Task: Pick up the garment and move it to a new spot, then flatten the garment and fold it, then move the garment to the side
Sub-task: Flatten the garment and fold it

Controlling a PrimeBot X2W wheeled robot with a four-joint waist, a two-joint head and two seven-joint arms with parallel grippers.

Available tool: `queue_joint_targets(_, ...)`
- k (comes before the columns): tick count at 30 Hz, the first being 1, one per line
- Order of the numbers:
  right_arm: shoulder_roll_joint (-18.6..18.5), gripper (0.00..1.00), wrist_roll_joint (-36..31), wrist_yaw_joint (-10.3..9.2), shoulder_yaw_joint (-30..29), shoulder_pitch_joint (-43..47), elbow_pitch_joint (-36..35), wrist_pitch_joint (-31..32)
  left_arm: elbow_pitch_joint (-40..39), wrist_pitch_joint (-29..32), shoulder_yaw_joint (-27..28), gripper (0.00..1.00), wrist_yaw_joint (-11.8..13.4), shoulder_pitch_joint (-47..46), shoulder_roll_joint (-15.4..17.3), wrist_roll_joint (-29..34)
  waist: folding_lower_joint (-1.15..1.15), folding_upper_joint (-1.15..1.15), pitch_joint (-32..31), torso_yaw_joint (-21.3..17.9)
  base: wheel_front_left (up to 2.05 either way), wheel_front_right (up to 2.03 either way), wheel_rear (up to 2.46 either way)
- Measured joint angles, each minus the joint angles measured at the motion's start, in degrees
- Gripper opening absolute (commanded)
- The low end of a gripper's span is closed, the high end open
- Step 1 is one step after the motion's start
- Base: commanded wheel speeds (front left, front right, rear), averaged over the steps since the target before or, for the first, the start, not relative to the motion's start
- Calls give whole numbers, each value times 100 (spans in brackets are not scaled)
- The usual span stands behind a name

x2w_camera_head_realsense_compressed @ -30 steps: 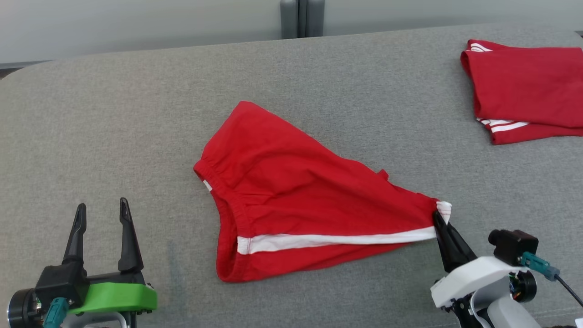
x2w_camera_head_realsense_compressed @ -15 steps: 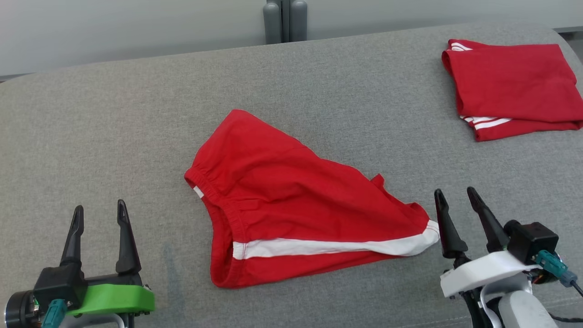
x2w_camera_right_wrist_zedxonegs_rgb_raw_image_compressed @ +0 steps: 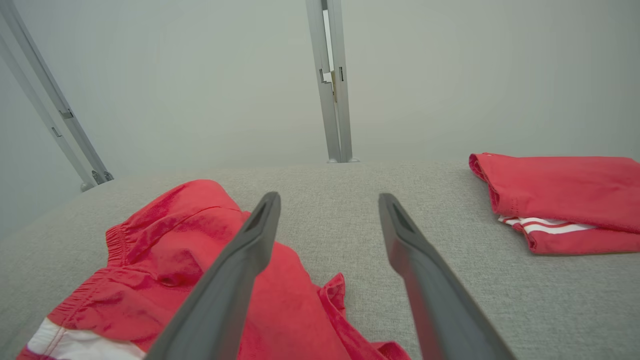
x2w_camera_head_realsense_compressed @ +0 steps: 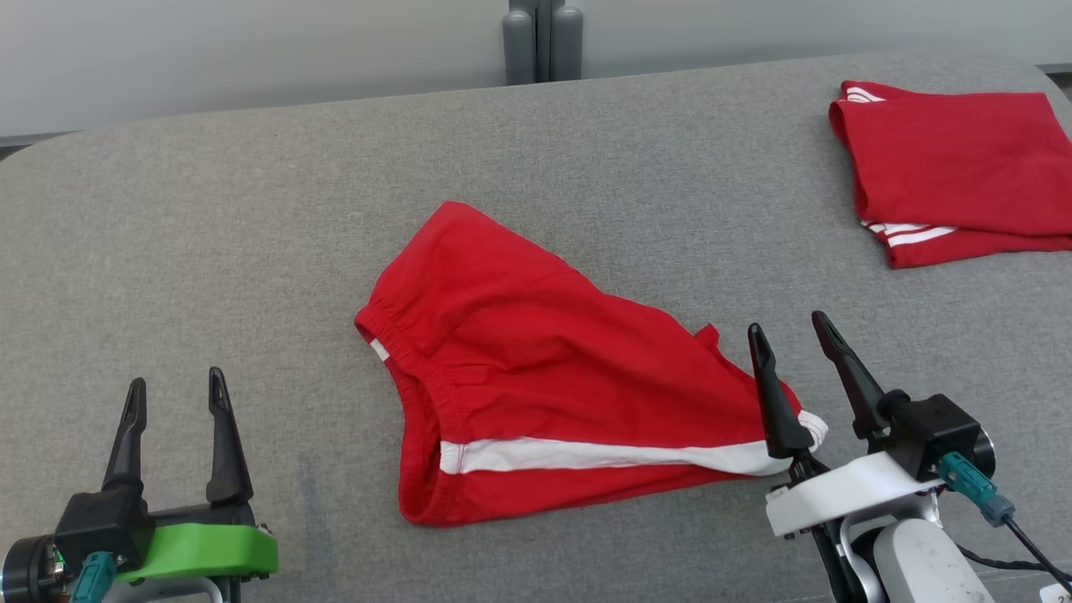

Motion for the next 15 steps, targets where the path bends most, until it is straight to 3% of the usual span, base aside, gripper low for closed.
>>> queue_joint_targets(9,90,100,-124,0,1,18,-26,-15,89,0,-66,100,-119,-59,3,181,0,0,38,-11,0,0,0)
queue_joint_targets(15,101,100,-166,0,34,-142,-18,-15,236,0,-383,100,-286,-928,252,377,0,0,146,-56,0,0,0)
